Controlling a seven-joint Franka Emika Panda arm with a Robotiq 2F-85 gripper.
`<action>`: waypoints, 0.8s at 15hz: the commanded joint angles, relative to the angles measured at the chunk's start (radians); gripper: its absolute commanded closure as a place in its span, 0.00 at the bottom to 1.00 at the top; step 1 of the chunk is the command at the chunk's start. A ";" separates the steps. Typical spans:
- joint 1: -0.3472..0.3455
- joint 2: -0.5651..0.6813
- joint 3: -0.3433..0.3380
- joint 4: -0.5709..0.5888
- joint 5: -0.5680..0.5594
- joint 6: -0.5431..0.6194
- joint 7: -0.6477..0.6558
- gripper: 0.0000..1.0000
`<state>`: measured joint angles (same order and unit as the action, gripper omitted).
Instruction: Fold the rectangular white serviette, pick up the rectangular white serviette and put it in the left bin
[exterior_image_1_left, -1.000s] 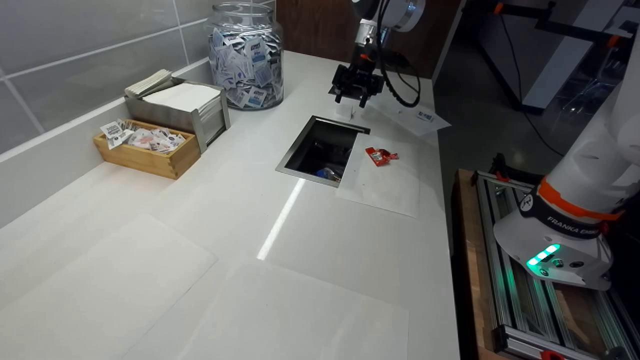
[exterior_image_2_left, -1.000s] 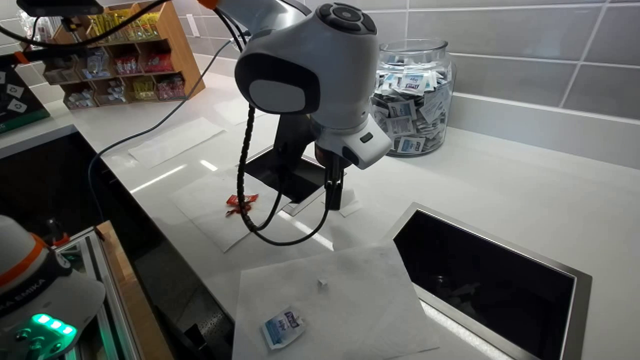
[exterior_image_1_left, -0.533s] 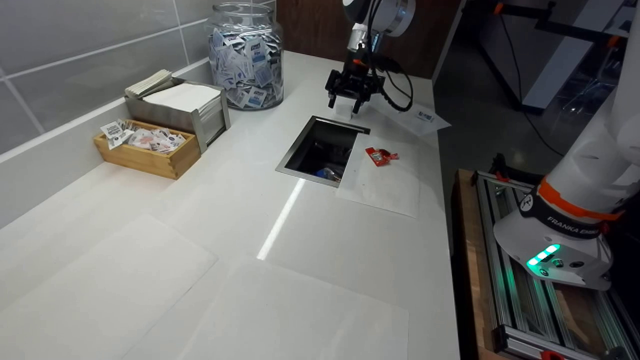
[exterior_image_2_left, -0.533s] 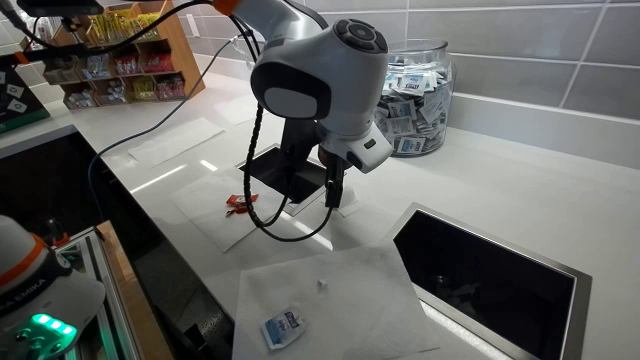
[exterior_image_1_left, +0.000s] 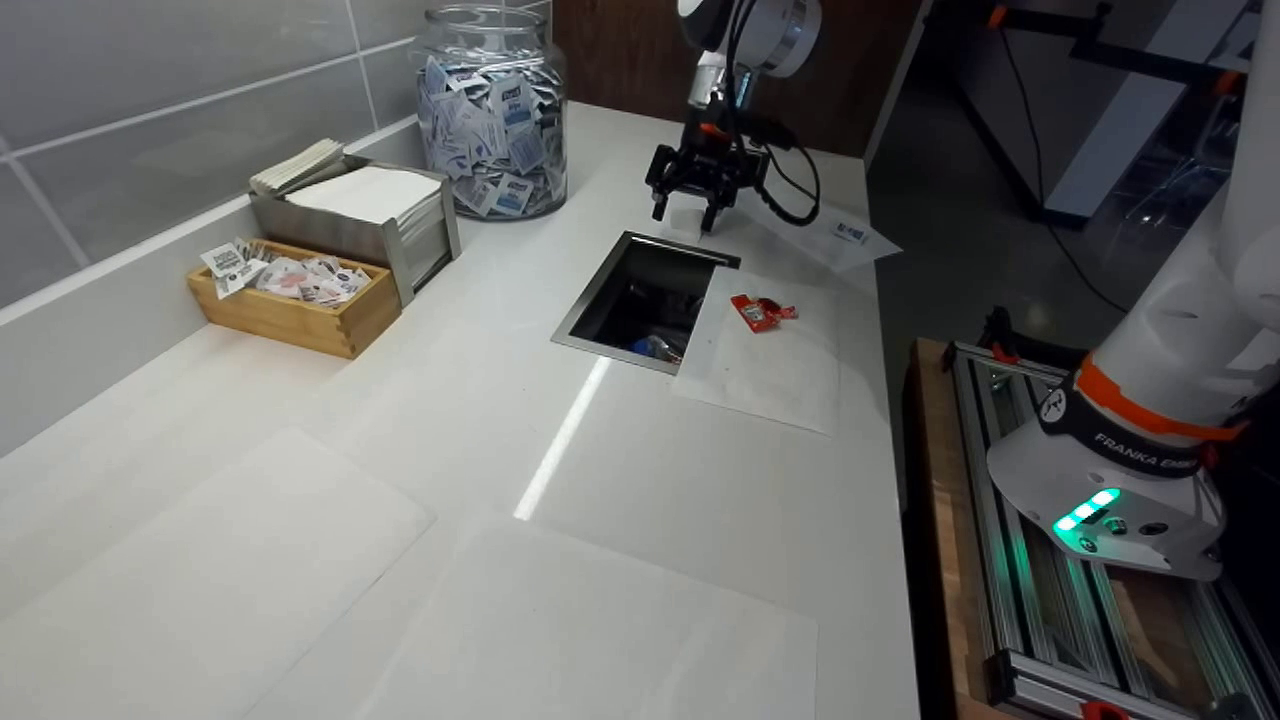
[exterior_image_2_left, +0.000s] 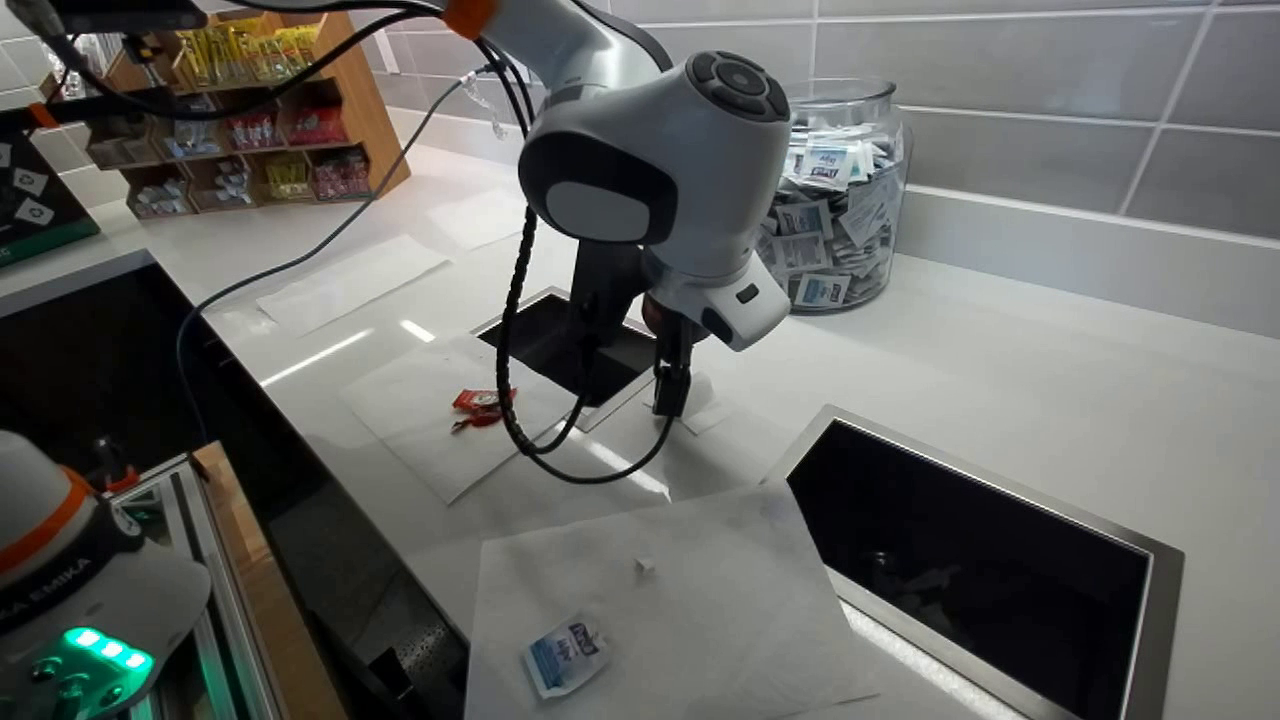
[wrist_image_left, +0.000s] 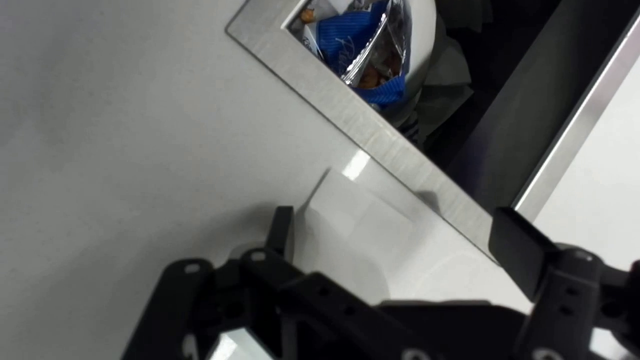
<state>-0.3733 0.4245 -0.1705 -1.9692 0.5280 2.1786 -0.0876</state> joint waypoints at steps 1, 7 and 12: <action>0.002 0.014 -0.007 0.014 -0.026 0.039 -0.014 0.00; 0.020 0.006 -0.017 0.004 -0.150 0.099 -0.010 0.00; 0.028 0.002 -0.022 0.001 -0.236 0.110 -0.005 0.29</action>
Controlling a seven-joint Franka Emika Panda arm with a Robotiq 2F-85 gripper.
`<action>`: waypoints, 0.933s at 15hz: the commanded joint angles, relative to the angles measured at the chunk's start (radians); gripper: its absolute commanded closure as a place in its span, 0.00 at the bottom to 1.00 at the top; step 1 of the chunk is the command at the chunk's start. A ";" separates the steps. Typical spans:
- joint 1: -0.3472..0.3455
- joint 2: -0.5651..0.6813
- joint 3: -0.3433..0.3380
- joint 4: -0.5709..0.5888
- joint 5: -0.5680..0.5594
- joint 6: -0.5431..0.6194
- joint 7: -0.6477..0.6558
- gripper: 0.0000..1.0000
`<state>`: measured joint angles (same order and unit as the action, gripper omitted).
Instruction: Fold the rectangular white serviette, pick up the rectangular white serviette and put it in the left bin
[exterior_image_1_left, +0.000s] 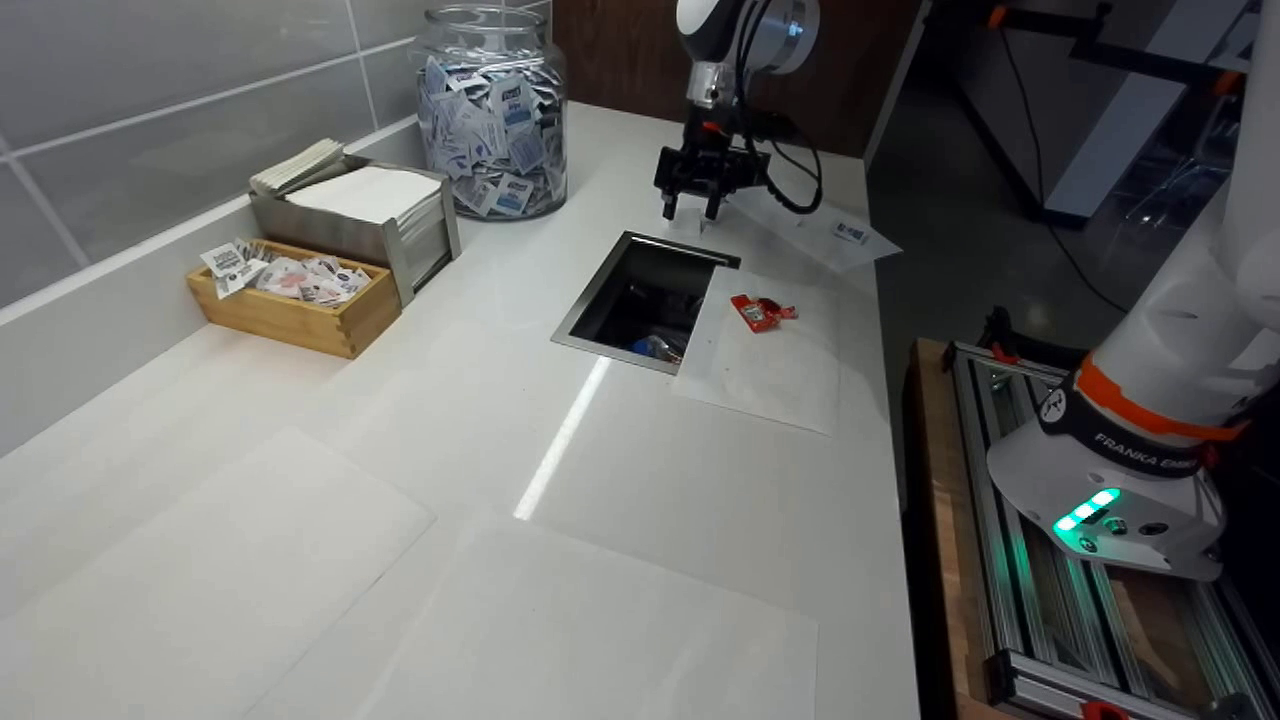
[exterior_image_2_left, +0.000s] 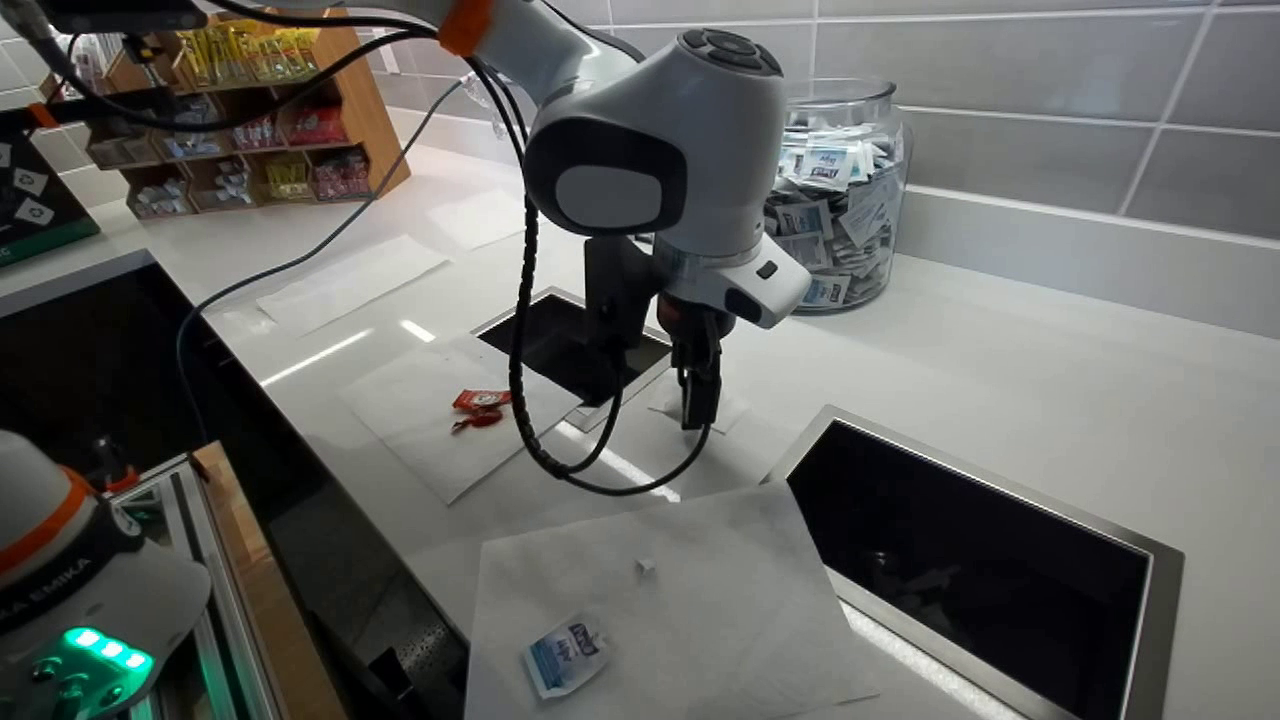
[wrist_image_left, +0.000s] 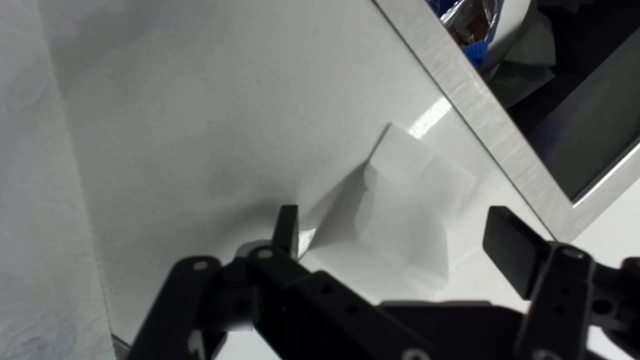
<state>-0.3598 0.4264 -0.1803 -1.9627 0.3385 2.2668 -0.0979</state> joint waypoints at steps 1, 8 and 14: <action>0.016 -0.002 -0.013 -0.007 -0.059 0.026 0.007 0.39; 0.018 -0.011 -0.015 -0.011 -0.114 0.045 0.008 0.92; 0.009 -0.034 0.003 -0.024 -0.094 0.041 -0.030 1.00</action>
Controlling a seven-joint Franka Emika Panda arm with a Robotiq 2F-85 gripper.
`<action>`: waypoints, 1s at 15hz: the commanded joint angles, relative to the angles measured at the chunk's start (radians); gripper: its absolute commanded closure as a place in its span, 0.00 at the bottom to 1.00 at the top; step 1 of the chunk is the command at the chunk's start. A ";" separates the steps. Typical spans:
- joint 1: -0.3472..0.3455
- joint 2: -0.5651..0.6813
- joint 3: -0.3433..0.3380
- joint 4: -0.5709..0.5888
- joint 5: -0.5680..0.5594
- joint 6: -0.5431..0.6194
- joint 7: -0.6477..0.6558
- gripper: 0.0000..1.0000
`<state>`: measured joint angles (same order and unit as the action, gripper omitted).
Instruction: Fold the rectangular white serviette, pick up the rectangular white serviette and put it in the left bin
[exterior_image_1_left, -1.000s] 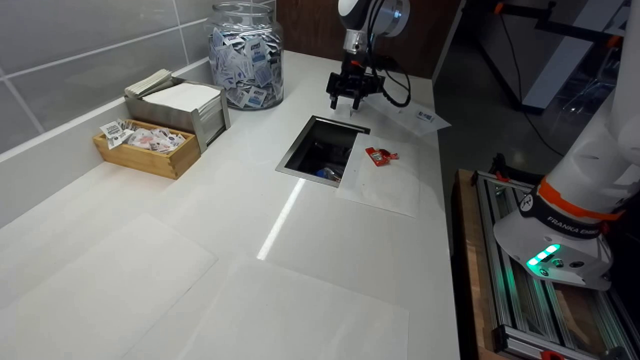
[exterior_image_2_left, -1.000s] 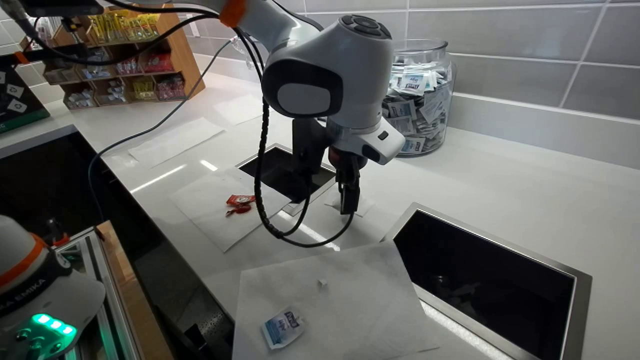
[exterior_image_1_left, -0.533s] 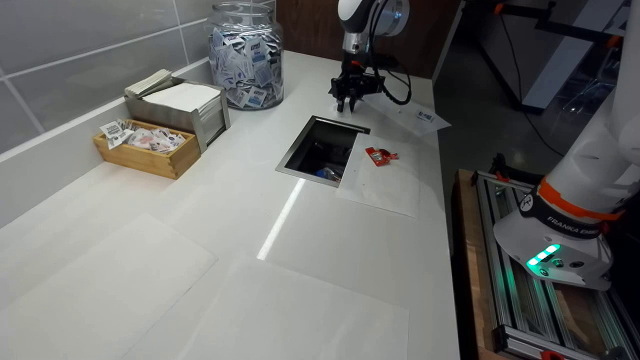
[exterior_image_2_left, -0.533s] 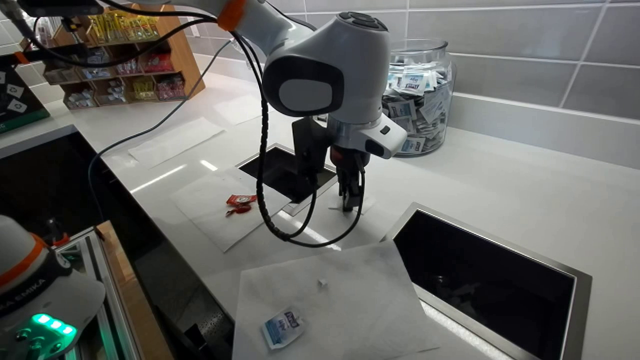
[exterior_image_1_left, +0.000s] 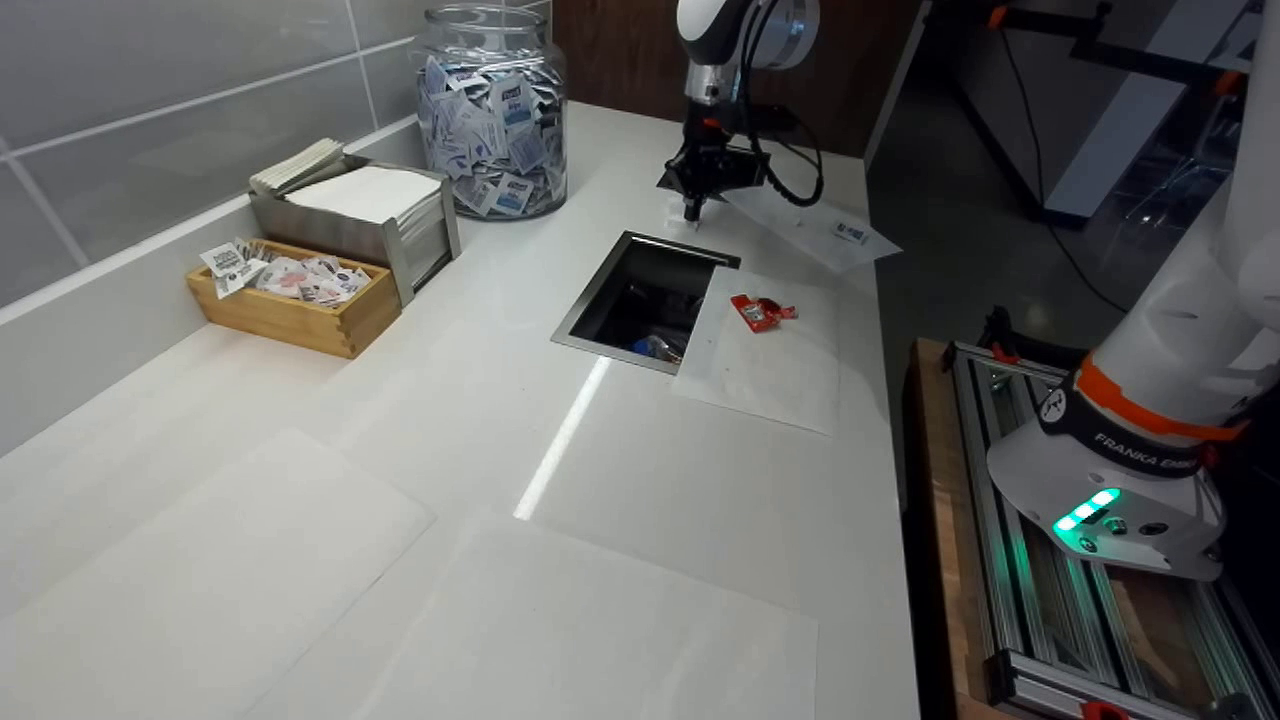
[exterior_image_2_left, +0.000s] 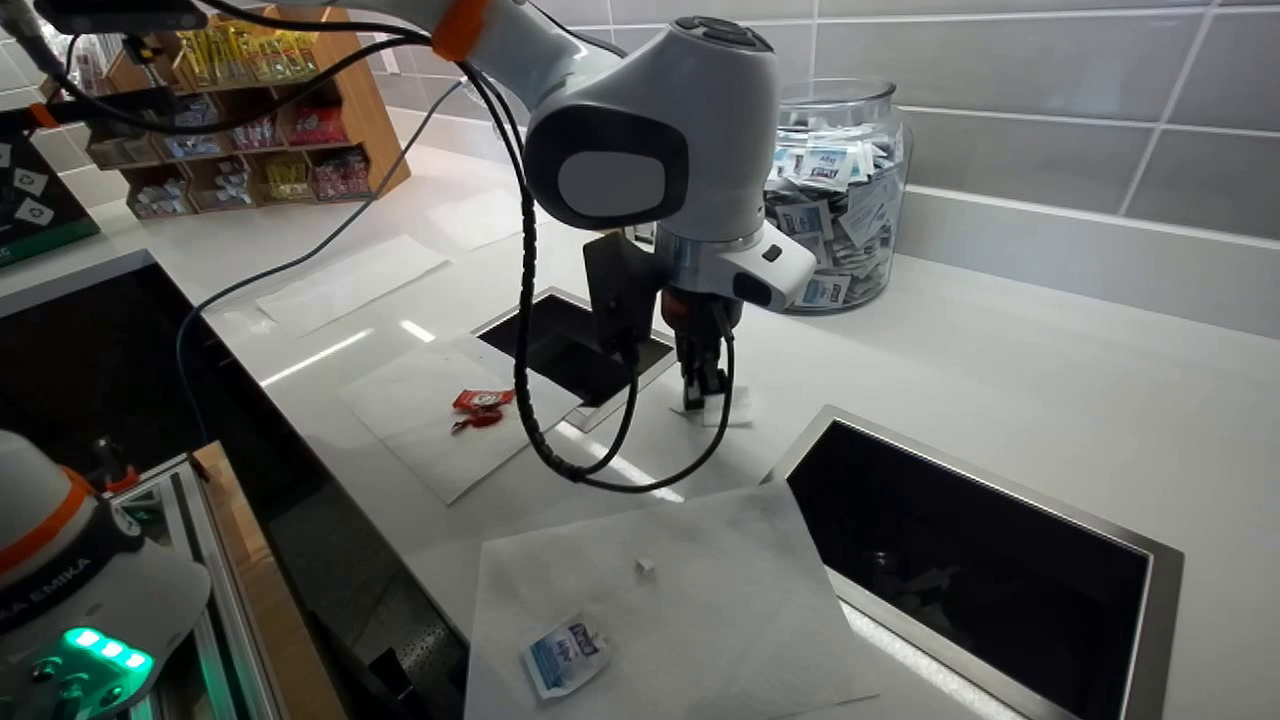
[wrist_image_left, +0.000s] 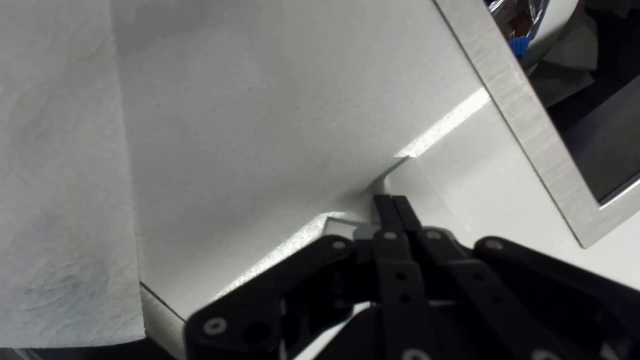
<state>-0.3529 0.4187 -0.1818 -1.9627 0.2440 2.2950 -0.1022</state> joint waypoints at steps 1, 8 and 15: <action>-0.007 -0.041 0.016 -0.032 0.022 0.008 -0.055 1.00; -0.086 -0.128 0.051 -0.045 0.283 -0.194 -0.273 1.00; -0.105 -0.078 -0.041 0.004 0.325 -0.481 -0.226 1.00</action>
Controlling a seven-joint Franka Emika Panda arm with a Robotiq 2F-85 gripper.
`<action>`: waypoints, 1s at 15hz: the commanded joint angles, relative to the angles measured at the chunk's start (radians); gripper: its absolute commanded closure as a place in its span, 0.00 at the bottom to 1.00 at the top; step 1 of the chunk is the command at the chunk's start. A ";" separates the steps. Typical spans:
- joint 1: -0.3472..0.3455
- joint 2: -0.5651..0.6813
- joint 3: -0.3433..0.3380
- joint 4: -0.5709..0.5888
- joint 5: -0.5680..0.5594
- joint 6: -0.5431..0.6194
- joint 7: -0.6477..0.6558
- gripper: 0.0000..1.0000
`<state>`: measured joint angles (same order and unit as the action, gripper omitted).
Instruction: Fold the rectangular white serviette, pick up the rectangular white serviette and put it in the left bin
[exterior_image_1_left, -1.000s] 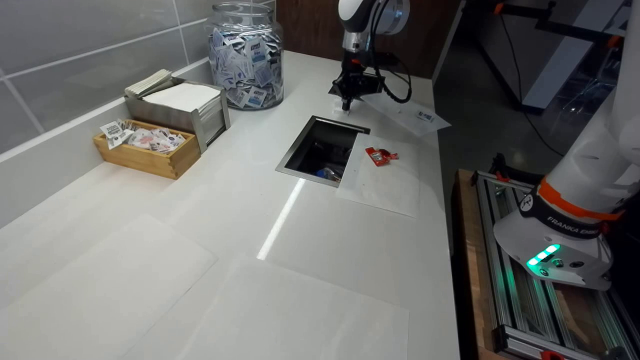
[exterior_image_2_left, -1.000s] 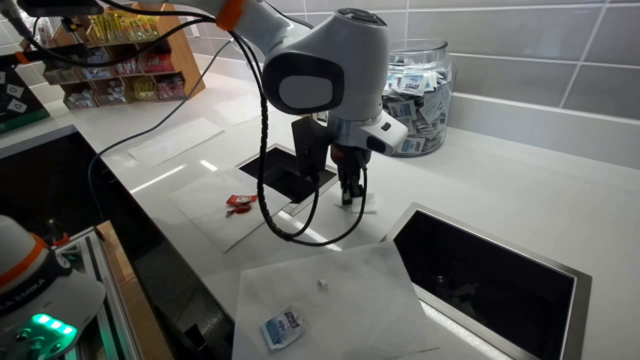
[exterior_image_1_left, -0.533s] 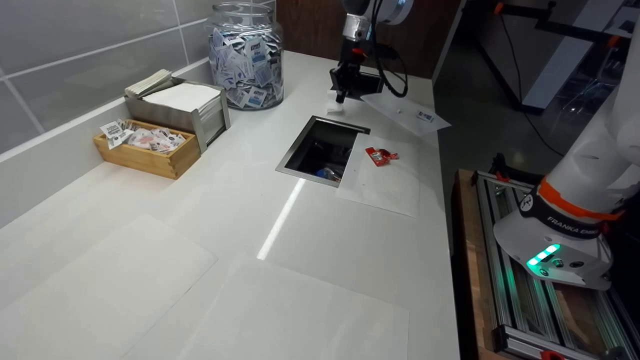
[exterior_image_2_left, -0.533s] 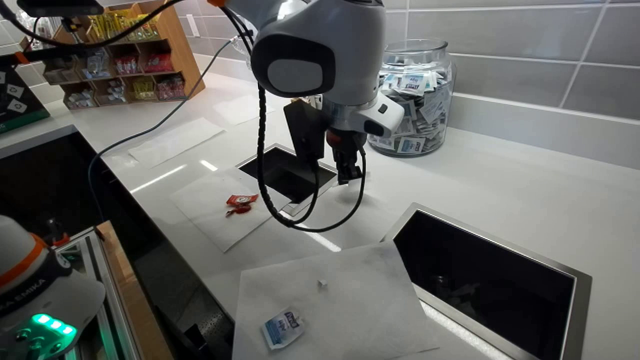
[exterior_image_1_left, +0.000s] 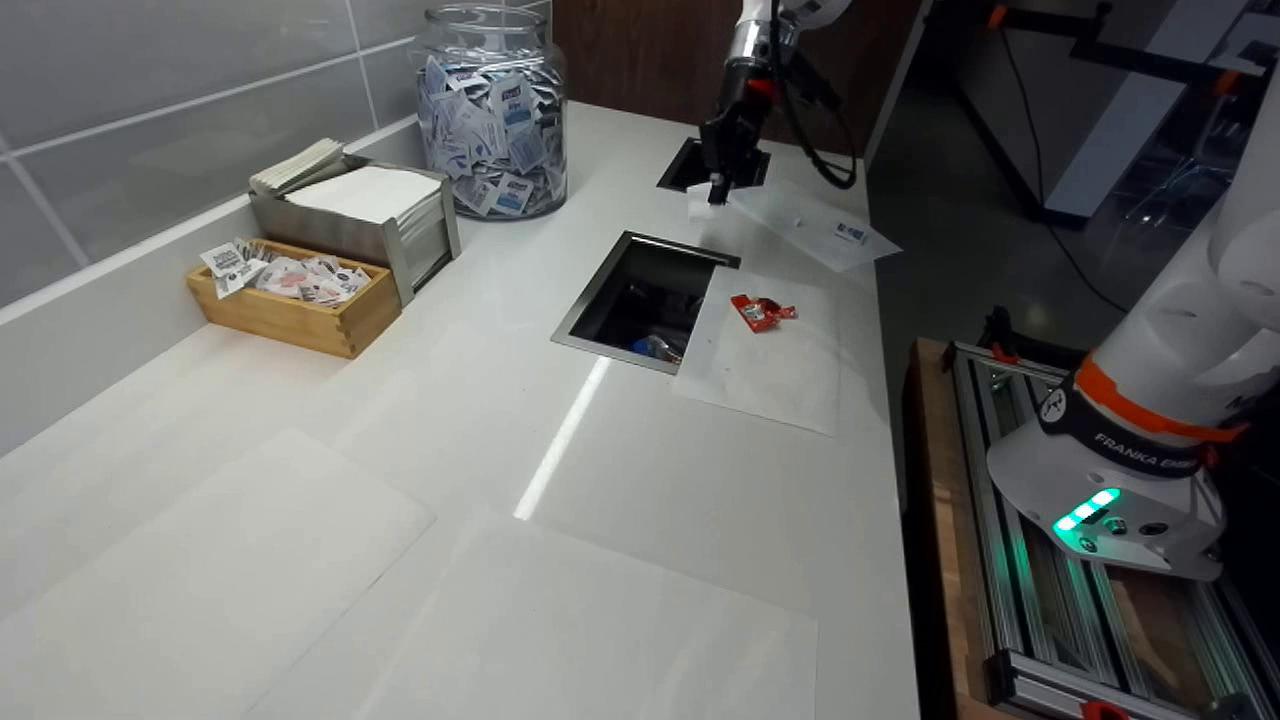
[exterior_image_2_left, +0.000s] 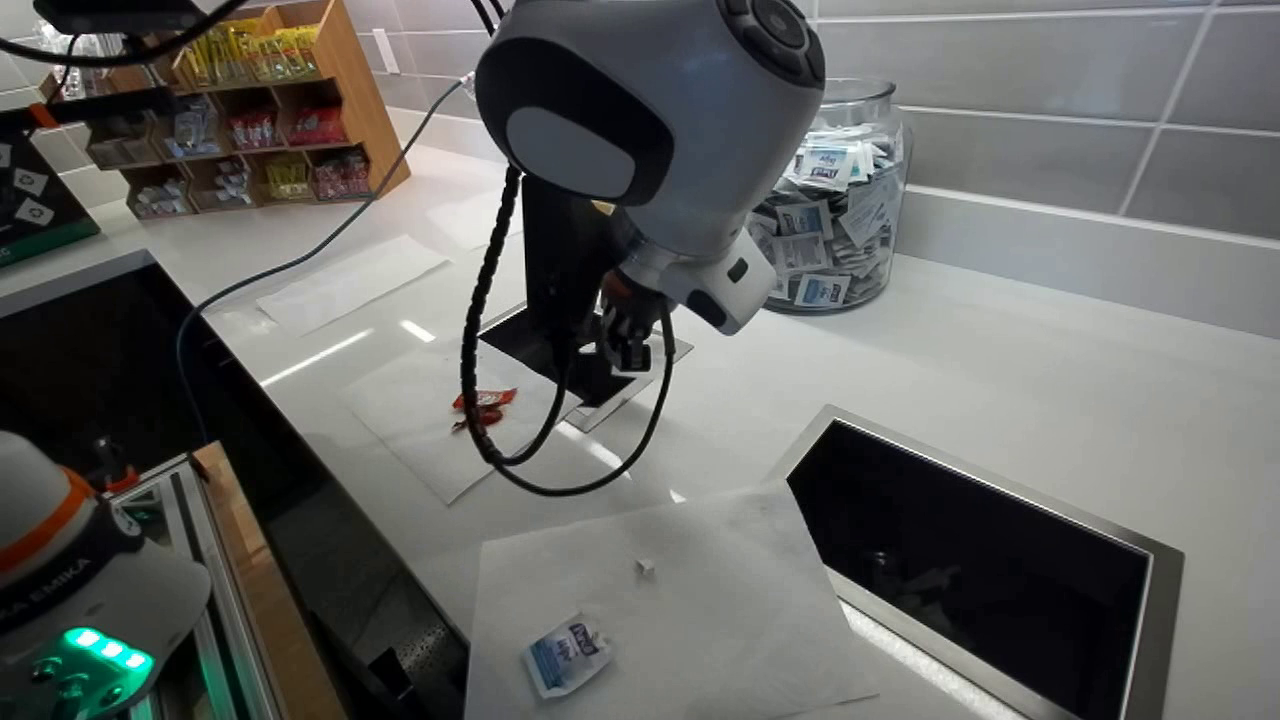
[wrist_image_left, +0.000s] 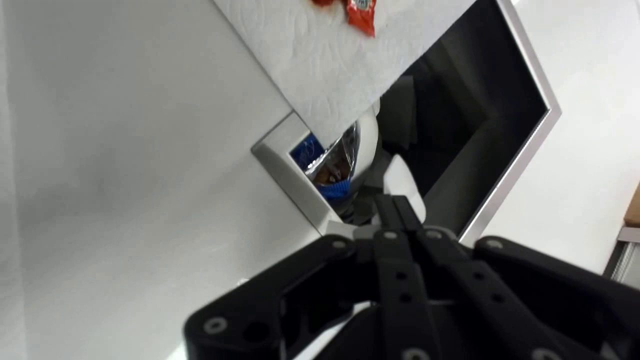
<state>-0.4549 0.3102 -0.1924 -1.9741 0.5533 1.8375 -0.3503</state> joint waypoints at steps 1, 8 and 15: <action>-0.004 0.047 -0.038 0.026 0.013 -0.030 0.027 1.00; -0.004 0.178 -0.034 0.116 -0.015 0.016 0.026 1.00; -0.002 0.261 -0.020 0.187 -0.040 0.069 0.044 1.00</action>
<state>-0.4554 0.5311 -0.2253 -1.8240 0.5442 1.8762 -0.3323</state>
